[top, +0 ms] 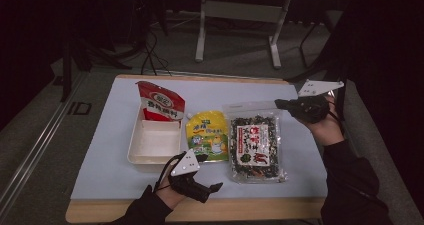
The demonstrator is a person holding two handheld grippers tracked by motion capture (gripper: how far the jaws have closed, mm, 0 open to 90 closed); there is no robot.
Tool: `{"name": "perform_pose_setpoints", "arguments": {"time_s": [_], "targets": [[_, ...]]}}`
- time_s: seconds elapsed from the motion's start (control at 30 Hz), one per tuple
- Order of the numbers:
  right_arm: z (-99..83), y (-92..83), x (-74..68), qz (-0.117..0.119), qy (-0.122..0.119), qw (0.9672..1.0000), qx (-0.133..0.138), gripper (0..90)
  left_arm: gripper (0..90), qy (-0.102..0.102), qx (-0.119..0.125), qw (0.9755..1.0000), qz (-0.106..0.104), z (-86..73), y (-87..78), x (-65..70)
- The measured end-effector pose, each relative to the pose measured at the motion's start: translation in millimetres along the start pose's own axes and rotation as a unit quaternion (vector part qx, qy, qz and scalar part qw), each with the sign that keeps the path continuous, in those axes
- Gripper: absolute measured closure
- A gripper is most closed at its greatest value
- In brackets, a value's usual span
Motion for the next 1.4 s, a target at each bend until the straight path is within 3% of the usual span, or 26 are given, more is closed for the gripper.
{"name": "perform_pose_setpoints", "arguments": {"time_s": [0.17,0.33,0.43,0.6,0.63,0.77,0.8,0.93,0.97,1.0,1.03,1.13,1.17,1.23,1.27,1.33,1.4], "targets": [[18.3,-11.7,-21.3,0.018,-0.024,0.9992,0.026,90.0,5.5,-0.002,-0.002,1.0000,-0.001,2.6,6.2,-3.8],[32.3,-17.3,-42.6,0.033,-0.051,0.9975,0.038,90.0,5.5,-0.029,0.001,0.9996,0.005,3.6,14.1,-11.2],[38.9,-20.8,-55.6,0.043,-0.065,0.9959,0.045,90.0,5.5,-0.035,-0.001,0.9993,0.009,2.9,19.6,-14.3],[44.7,-25.5,-66.7,0.055,-0.076,0.9940,0.056,90.0,5.8,-0.044,0.003,0.9990,0.008,2.4,24.5,-17.4],[46.7,-28.1,-71.4,0.061,-0.080,0.9930,0.061,90.0,6.9,-0.058,0.006,0.9982,0.010,-0.5,32.6,-21.8],[47.3,-29.4,-75.7,0.065,-0.086,0.9922,0.062,90.0,8.8,-0.071,0.000,0.9975,0.000,-4.9,42.3,-21.8],[46.8,-29.6,-77.8,0.067,-0.088,0.9920,0.061,90.0,13.7,-0.065,0.000,0.9979,-0.003,-6.2,47.3,-22.7],[46.1,-30.7,-80.3,0.073,-0.089,0.9915,0.061,90.0,18.6,-0.058,0.008,0.9982,-0.017,-3.6,51.2,-22.8],[45.8,-31.2,-80.4,0.073,-0.090,0.9915,0.060,90.0,18.6,-0.059,0.012,0.9978,-0.028,-1.8,51.4,-21.9],[45.6,-32.0,-81.1,0.076,-0.089,0.9913,0.061,90.0,24.5,-0.053,0.017,0.9978,-0.036,0.3,51.1,-21.0],[45.6,-33.4,-81.1,0.075,-0.089,0.9913,0.062,90.0,32.1,-0.050,0.028,0.9973,-0.046,3.3,50.4,-20.0],[46.8,-36.6,-82.2,0.076,-0.089,0.9911,0.063,90.0,43.4,-0.052,0.036,0.9948,-0.080,5.8,49.5,-15.6],[46.8,-36.6,-82.2,0.076,-0.089,0.9911,0.063,90.0,46.9,-0.052,0.036,0.9948,-0.080,5.8,49.5,-15.6],[47.5,-37.4,-82.4,0.076,-0.091,0.9909,0.064,90.0,46.9,-0.041,0.042,0.9941,-0.091,7.9,48.2,-11.5],[48.7,-38.8,-82.5,0.075,-0.092,0.9908,0.065,90.0,56.8,-0.046,0.047,0.9925,-0.103,9.4,47.2,-9.4],[49.9,-40.3,-82.3,0.074,-0.092,0.9908,0.067,90.0,65.5,-0.034,0.048,0.9928,-0.104,12.3,46.3,-5.2],[50.9,-41.5,-81.4,0.071,-0.092,0.9909,0.069,90.0,68.6,-0.029,0.046,0.9933,-0.102,15.3,44.3,-1.6]]}}
Point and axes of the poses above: each handheld gripper's, and its own axes: y roughly forward along the jaws, z roughly out of its top, x roughly to its right, the point moved 9 cm from there along y, roughly forward along the jaws, and after that the axes turned 2 degrees about -x, right-handed, at the moved point
